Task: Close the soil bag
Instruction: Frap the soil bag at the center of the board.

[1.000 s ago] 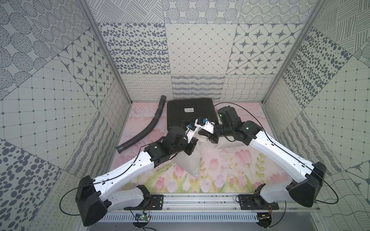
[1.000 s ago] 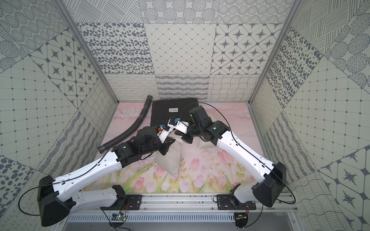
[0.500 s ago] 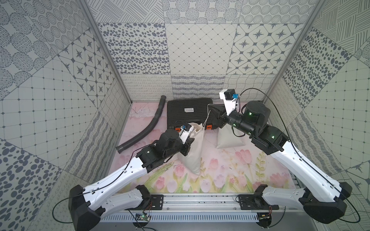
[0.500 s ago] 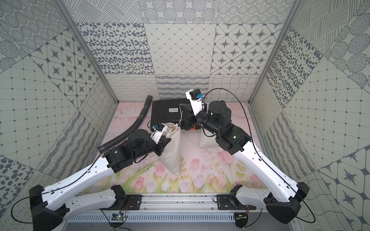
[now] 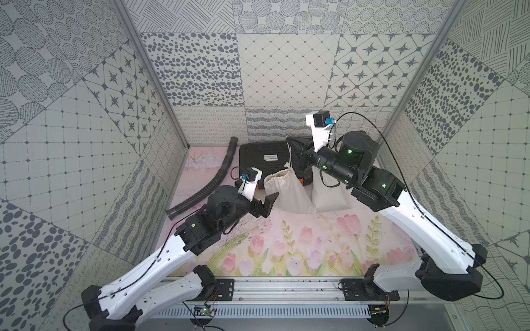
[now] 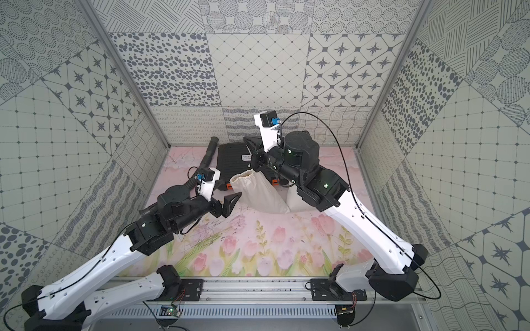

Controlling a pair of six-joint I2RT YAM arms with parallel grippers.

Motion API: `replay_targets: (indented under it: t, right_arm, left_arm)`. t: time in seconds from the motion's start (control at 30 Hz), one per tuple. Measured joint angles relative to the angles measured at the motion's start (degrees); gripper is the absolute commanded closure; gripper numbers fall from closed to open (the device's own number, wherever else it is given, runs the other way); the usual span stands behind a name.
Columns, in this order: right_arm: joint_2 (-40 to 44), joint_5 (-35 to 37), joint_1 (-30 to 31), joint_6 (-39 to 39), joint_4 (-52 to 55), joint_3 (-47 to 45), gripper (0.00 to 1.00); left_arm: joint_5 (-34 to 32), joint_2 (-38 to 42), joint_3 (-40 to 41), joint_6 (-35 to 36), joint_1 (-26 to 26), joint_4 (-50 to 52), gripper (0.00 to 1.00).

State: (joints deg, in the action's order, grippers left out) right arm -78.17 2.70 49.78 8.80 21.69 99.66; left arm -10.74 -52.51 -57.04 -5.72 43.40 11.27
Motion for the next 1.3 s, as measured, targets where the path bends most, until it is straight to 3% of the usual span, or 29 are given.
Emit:
replay_targets:
  t: [0.3,0.33,0.43,0.5,1.17,1.3]
  right_arm:
    - [-1.4,0.6,0.9,0.2,2.7,4.1,1.00]
    - [-1.4,0.6,1.0,0.3,2.9,4.1,1.00]
    - [-1.4,1.8,1.2,1.0,3.5,4.3,1.00]
    - [-1.4,2.6,1.0,1.4,3.8,4.5,1.00]
    - [-1.8,4.2,1.2,4.7,10.6,15.5,1.00]
    - [-1.8,4.9,1.2,5.0,11.7,15.8,1.00]
  left_arm:
    - [1.9,-17.0,-14.5,4.1,0.0,-7.8,0.09]
    - [2.1,-18.7,-15.8,4.5,0.0,-8.5,0.13]
    - [2.3,-23.8,-19.3,6.0,0.0,-10.8,0.41]
    - [2.1,-25.7,-20.3,6.6,0.0,-12.1,0.53]
    - [-3.2,-35.3,-13.9,10.1,-0.2,-22.8,0.56]
    - [-3.3,-37.4,-12.7,9.7,-1.1,-24.1,0.64]
